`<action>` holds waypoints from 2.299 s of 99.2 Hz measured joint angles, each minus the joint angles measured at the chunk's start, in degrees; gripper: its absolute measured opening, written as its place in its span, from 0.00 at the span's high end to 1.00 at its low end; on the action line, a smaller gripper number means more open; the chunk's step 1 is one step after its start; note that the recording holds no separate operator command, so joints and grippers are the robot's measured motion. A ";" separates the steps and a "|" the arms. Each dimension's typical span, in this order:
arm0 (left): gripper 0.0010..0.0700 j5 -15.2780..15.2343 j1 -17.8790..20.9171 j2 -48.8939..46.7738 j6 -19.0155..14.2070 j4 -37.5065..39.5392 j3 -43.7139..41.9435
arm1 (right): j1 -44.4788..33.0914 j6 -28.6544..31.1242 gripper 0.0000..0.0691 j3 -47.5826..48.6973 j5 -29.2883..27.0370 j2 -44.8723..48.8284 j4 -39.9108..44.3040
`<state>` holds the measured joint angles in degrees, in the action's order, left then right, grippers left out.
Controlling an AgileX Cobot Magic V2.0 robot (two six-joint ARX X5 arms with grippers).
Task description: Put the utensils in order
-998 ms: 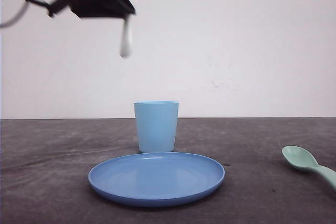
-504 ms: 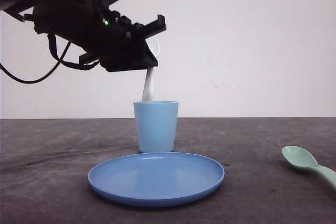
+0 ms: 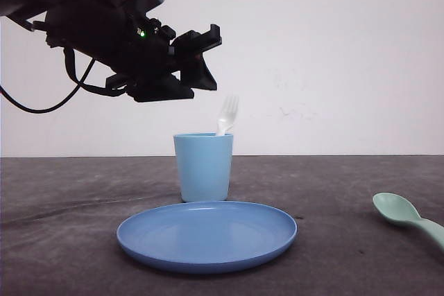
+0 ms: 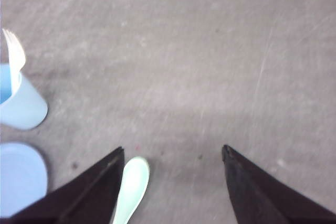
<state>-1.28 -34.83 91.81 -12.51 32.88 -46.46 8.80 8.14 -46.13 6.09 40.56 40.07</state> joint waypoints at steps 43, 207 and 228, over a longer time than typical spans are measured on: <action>0.67 0.00 -0.48 -27.45 -0.20 -26.82 0.00 | 10.58 7.17 0.51 0.00 0.00 10.19 10.36; 0.67 0.07 -0.83 -57.33 -0.37 -67.43 0.00 | 26.58 20.55 0.91 1.86 -12.44 37.51 -2.21; 0.67 0.07 -0.83 -57.33 -0.37 -67.43 0.00 | 27.32 16.94 0.91 -5.97 -13.55 31.21 -4.35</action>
<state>-1.21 -35.66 34.48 -12.88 -34.54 -46.46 36.12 25.08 -52.10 -7.46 71.77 35.73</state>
